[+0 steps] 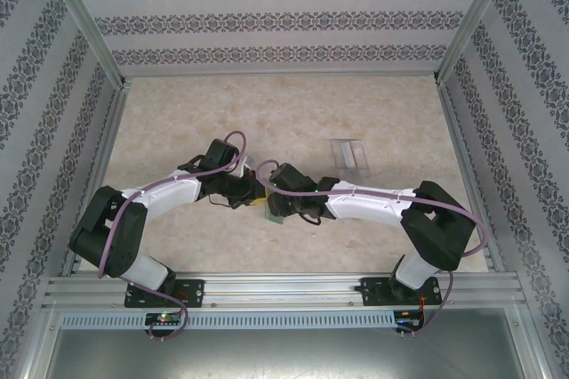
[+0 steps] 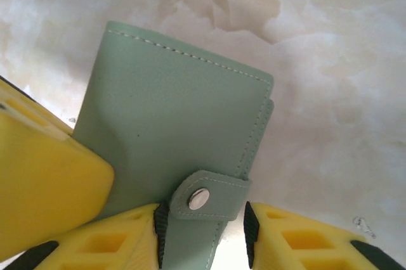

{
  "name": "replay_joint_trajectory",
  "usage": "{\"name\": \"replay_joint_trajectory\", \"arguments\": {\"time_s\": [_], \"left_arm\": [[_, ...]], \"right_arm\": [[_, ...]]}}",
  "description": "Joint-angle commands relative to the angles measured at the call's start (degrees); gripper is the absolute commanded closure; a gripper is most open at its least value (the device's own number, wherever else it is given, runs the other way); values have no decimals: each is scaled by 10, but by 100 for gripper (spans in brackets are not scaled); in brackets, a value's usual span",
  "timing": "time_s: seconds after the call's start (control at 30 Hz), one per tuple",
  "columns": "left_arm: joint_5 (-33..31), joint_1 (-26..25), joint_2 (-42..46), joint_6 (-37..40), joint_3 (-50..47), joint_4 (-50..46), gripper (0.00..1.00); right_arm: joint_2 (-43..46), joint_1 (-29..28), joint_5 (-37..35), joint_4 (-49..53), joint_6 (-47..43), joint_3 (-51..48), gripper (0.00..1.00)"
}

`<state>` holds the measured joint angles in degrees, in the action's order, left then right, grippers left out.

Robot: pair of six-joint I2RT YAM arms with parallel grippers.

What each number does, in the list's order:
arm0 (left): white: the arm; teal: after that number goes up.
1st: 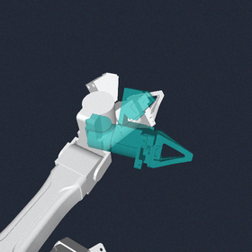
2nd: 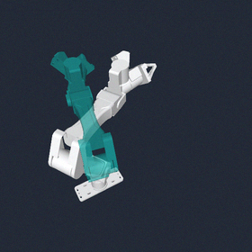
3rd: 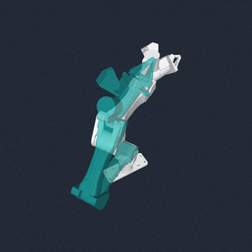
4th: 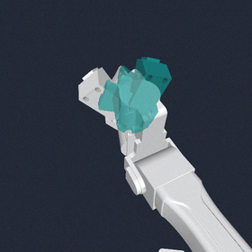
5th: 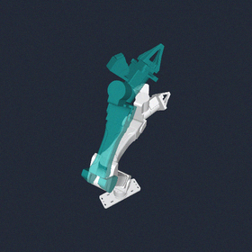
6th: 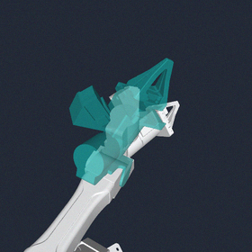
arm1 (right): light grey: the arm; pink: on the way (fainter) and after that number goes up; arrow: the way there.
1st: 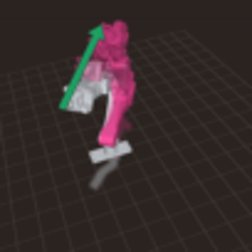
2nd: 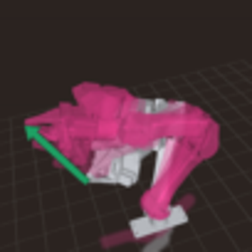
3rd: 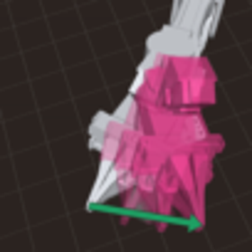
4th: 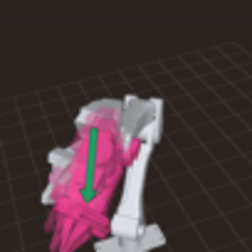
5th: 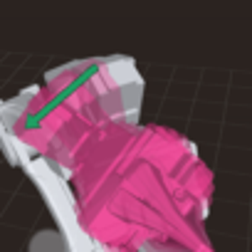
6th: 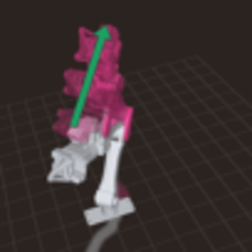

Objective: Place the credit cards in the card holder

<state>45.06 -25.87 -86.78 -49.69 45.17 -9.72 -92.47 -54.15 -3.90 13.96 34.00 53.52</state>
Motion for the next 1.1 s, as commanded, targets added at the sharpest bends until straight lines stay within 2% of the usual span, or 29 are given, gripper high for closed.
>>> {"name": "replay_joint_trajectory", "arguments": {"time_s": [0.0, 0.23, 0.37, 0.63, 0.83, 0.87, 0.93, 1.0, 1.07], "left_arm": [[65, -7, -1, -19, 10, 47, 100], [47, -7, -7, -1, 12, 20, 100], [42, -7, -1, 1, 5, 24, 100], [-6, -7, -13, 51, 18, -36, 100], [-27, -7, -58, 81, 31, -41, 100], [-35, -6, -64, 90, 35, -43, 95], [-49, -4, -77, 112, 45, -52, 76], [-51, -2, -92, 132, 57, -68, 69], [-42, 2, -98, 135, 60, -63, 57]], "right_arm": [[-18, 3, -32, 2, 5, 9, 64], [-17, 6, -64, 11, 23, -5, 89], [-3, 9, -76, 18, 30, -15, 100], [35, 37, -72, 4, 53, -65, 100], [55, 68, -6, -34, 58, -93, 100], [61, 68, 5, -47, 55, -99, 100], [68, 67, 25, -66, 52, -105, 100], [82, 68, 47, -73, 51, -101, 100], [107, 64, 63, -74, 50, -92, 100]]}}
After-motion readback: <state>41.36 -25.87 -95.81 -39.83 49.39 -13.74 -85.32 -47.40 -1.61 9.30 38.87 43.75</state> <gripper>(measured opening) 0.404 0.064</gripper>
